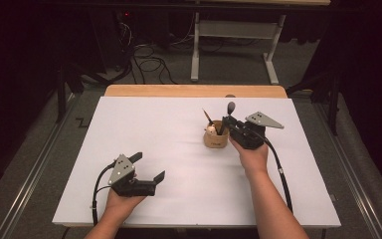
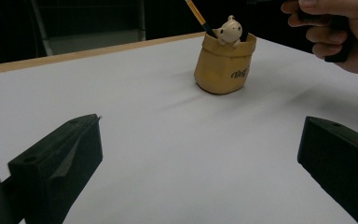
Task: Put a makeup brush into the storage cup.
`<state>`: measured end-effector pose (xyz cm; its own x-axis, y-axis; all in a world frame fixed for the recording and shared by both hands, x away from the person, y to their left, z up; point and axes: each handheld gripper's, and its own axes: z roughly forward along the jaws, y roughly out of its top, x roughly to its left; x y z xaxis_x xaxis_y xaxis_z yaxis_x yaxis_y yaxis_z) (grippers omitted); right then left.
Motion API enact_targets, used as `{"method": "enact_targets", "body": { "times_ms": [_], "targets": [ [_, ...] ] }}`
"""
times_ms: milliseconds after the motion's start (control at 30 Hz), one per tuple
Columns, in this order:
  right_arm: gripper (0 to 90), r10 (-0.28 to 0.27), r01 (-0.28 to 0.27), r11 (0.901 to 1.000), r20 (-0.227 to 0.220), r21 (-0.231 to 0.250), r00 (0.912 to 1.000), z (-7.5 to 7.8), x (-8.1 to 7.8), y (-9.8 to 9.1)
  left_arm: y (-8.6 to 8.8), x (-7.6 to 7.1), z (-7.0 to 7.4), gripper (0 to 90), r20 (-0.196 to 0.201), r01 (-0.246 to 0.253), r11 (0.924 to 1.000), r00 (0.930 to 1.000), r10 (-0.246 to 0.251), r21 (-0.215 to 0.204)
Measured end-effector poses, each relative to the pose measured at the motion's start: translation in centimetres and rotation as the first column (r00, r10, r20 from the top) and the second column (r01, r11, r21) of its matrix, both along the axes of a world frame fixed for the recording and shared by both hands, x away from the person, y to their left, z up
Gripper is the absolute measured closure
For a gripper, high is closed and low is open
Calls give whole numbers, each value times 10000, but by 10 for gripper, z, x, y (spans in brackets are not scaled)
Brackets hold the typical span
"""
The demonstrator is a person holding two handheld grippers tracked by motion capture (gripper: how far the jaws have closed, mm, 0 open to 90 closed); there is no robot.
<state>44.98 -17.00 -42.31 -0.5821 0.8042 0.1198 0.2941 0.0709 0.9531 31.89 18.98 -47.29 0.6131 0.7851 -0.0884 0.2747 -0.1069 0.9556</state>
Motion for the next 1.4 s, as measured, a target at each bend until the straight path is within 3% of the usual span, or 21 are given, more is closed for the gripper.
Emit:
{"method": "enact_targets", "body": {
  "times_ms": [633,833,967,1133,1400],
  "targets": [
    [782,-84,80,9999,-335,-135,9994,-11,6,-1,1,0,1,9,-4,-9,10000,10000,9,-1],
    [473,-31,39,9999,-571,146,9984,-11,7,-5,1,0,1,10,5,-11,10000,10000,11,0],
    [325,-256,271,9994,-733,198,9970,-11,7,-7,1,-1,1,10,23,1,10000,10000,-1,0],
    [230,-516,537,9983,-899,213,9946,-14,7,-10,1,-1,2,11,51,-19,10000,10000,19,6],
    [160,-491,522,9982,-970,301,9941,-13,8,-12,1,-1,2,10,55,-11,10000,10000,11,7]
  ]
}}
